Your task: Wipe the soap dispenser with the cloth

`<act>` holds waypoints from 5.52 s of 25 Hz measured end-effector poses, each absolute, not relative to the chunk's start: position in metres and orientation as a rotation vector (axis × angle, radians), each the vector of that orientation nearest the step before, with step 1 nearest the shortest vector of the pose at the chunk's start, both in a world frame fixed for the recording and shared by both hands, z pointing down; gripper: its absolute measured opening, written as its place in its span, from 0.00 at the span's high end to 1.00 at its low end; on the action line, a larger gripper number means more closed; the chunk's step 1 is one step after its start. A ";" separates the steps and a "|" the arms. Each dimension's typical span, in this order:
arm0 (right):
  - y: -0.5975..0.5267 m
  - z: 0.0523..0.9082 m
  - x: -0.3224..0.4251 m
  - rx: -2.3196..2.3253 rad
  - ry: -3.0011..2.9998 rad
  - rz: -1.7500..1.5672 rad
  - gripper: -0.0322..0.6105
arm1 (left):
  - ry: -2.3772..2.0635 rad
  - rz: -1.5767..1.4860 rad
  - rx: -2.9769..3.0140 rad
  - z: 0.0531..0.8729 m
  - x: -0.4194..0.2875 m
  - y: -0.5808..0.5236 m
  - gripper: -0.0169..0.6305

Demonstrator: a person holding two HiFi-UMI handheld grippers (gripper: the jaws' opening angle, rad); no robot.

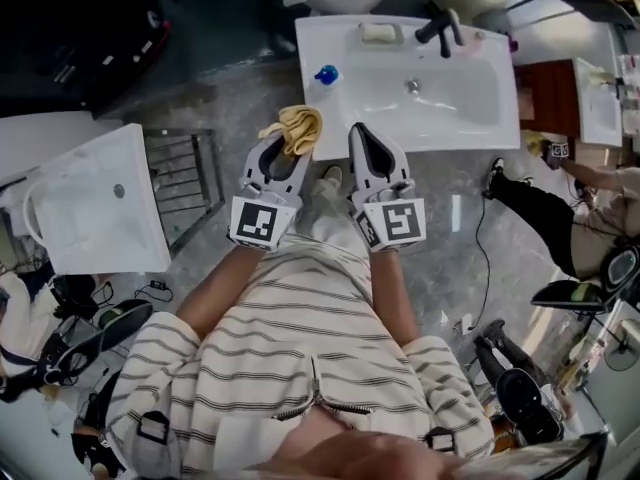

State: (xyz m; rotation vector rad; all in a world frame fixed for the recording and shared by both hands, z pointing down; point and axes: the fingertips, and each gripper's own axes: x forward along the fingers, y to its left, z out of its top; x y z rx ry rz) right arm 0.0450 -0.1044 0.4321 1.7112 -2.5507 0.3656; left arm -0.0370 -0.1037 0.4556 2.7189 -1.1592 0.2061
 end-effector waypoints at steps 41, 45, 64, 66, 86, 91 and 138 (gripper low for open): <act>-0.203 0.571 0.029 1.330 -2.558 0.411 0.73 | -1.388 0.257 2.523 0.516 -0.034 -0.148 0.80; -0.209 0.577 0.023 1.326 -2.549 0.394 0.73 | -1.399 0.249 2.507 0.521 -0.039 -0.149 0.80; -0.235 0.589 0.033 1.315 -2.501 0.360 0.75 | -1.386 0.319 2.482 0.527 -0.031 -0.155 0.80; -0.234 0.588 0.032 1.327 -2.494 0.346 0.76 | -1.379 0.320 2.493 0.527 -0.033 -0.153 0.80; -0.211 0.526 0.041 1.385 -2.561 0.385 0.76 | -1.394 0.266 2.577 0.506 -0.038 -0.135 0.80; -0.194 0.493 0.035 1.389 -2.561 0.361 0.76 | -1.377 0.251 2.619 0.492 -0.039 -0.125 0.80; -0.120 0.342 0.044 1.497 -2.601 0.193 0.75 | -1.086 0.218 2.924 0.408 0.043 -0.076 0.80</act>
